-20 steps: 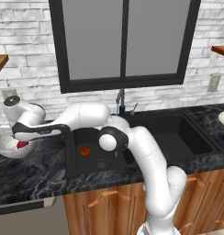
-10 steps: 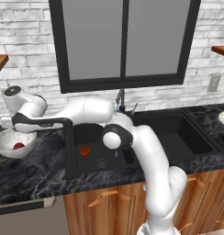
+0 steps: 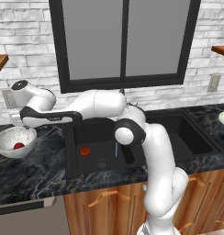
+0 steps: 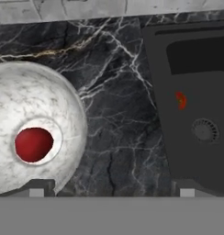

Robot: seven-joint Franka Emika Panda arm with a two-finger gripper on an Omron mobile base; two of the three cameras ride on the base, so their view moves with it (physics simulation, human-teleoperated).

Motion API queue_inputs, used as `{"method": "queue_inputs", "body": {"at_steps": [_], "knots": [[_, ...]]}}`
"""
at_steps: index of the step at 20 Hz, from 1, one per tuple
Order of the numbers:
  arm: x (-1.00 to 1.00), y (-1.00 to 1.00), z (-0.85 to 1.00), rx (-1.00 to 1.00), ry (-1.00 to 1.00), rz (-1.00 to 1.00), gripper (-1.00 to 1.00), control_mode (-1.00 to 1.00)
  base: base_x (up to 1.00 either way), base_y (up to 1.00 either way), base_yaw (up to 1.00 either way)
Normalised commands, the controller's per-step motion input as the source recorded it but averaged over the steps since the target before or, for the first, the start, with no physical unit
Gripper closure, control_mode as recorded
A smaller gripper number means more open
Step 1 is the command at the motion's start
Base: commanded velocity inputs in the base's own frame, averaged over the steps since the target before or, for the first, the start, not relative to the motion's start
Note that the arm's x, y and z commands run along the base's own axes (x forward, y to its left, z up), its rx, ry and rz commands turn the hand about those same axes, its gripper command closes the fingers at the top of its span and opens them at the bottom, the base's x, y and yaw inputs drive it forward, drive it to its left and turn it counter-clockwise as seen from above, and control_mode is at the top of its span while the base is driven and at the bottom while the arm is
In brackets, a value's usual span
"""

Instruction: Pick the tomatos from the sink and place them in one bowl. Place the carrot in the other bowl. Then turn off the sink faucet.

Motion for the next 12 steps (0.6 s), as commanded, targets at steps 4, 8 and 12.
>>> {"method": "queue_inputs", "body": {"at_steps": [4, 8, 12], "knots": [[0.0, -0.8, -0.01, 0.0, 0.0, 0.02, -1.0, -1.0, 0.0, 0.0, 0.0], [0.0, -0.71, -0.04, 0.0, 0.0, 0.05, -1.0, -1.0, 0.0, 0.0, 0.0], [0.0, -0.61, -0.07, 0.0, 0.01, 0.06, -1.0, -1.0, 0.0, 0.0, 0.0]]}}
